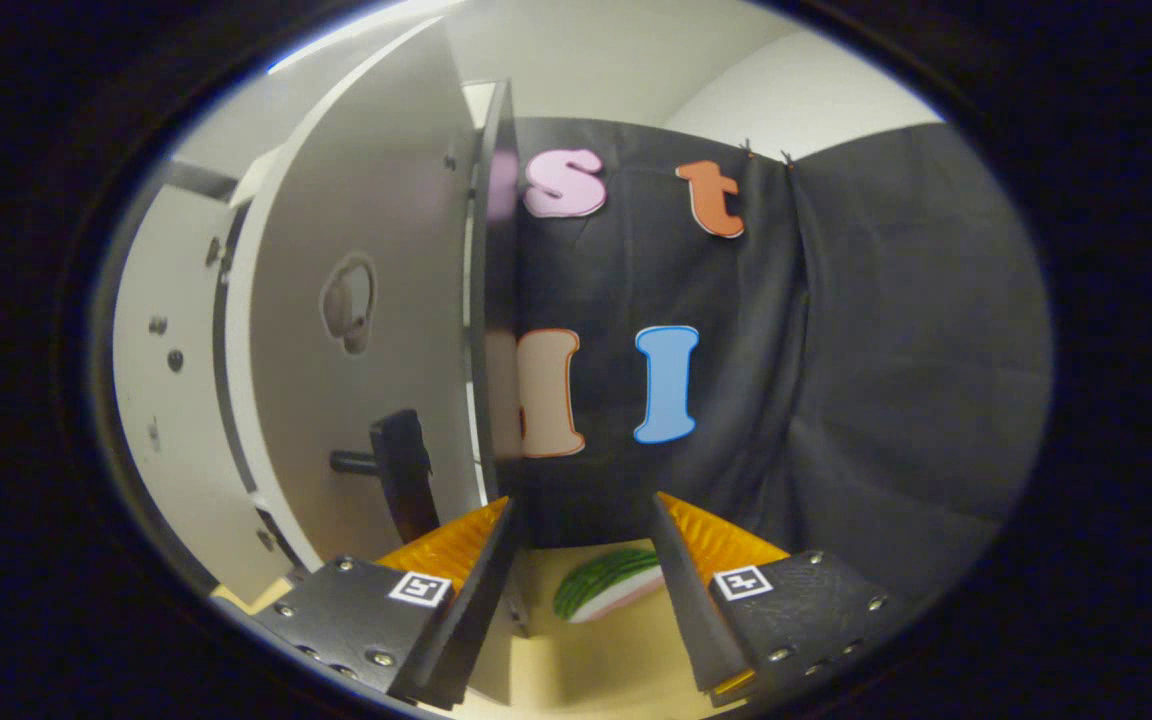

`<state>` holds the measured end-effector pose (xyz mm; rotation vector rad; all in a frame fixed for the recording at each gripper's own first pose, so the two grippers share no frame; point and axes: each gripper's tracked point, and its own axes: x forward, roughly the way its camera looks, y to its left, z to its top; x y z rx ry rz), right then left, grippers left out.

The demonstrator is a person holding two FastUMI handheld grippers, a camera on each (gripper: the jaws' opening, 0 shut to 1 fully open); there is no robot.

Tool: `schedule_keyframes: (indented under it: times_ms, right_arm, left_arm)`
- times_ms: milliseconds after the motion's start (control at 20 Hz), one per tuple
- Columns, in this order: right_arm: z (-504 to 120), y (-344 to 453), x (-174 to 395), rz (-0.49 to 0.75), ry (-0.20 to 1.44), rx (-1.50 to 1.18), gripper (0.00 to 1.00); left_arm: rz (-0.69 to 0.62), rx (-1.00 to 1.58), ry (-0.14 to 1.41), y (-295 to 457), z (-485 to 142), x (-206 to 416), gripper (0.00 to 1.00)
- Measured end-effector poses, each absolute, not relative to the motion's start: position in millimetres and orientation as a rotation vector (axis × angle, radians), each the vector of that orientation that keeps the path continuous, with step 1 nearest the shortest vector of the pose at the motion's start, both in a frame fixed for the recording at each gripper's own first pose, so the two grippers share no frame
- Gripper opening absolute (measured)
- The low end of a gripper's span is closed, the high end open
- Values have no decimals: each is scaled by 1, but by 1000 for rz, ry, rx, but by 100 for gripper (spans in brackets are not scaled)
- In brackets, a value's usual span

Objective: Grasp the bottle in the cabinet with the left hand and place it on the coaster, then close the right door with the right hand and the left door with the left hand.

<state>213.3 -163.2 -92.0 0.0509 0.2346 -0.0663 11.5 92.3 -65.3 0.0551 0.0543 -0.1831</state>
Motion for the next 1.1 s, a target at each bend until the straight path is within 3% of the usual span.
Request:
schedule_keyframes:
  times_ms: [50, 100, 150, 300, 1050, 1100]
  right_arm:
    - [-90, -147, 209, -42, 242, 49, 81]
    - [-87, -133, 210, -20, 246, 66, 77]
    - [-91, -120, 212, 3, 256, 80, 81]
    - [-88, -89, 211, 44, 254, 62, 77]
    - [-80, -22, 224, 92, 221, 132, 80]
    - [-74, -16, 226, 106, 203, 157, 84]
  left_arm:
    - [-187, 46, 59, 91, -66, 11, 96]
    - [-194, 37, 56, 90, -64, 12, 96]
    - [-205, 28, 53, 87, -62, 15, 100]
    - [-189, 23, 59, 92, -63, 12, 97]
    - [-98, -14, 83, 129, -82, 23, 93]
    - [-95, -11, 85, 131, -83, 23, 97]
